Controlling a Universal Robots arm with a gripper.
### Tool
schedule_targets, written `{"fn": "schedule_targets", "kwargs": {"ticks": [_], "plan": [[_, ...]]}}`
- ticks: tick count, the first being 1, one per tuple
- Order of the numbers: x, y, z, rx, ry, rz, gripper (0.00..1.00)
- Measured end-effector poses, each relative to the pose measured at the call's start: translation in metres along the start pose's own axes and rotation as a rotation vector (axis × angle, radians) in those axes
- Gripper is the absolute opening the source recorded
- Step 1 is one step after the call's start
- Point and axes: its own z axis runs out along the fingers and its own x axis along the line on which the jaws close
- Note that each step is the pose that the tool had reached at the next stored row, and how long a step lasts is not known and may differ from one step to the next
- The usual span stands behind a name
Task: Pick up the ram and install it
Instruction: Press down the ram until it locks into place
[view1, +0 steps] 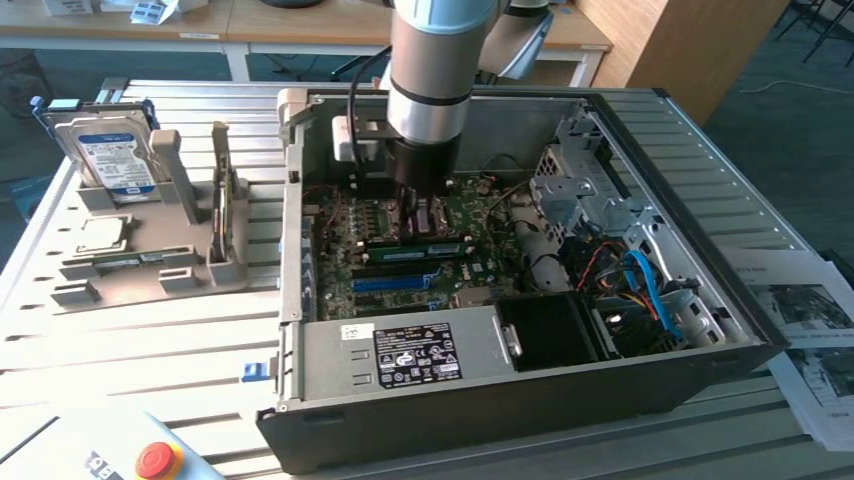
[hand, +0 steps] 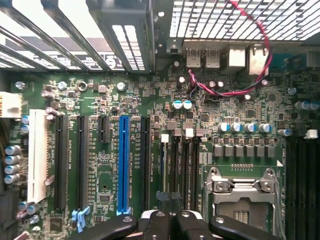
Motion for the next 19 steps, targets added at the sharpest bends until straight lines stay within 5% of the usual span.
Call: {"fn": "schedule_targets", "kwargs": {"ticks": [10, 19], "plan": [[0.000, 0.0005, -0.0254, 0.0000, 0.0000, 0.000, 0.10], [0.000, -0.0040, -0.0263, -0.0013, -0.0010, 0.000, 0.10]]}}
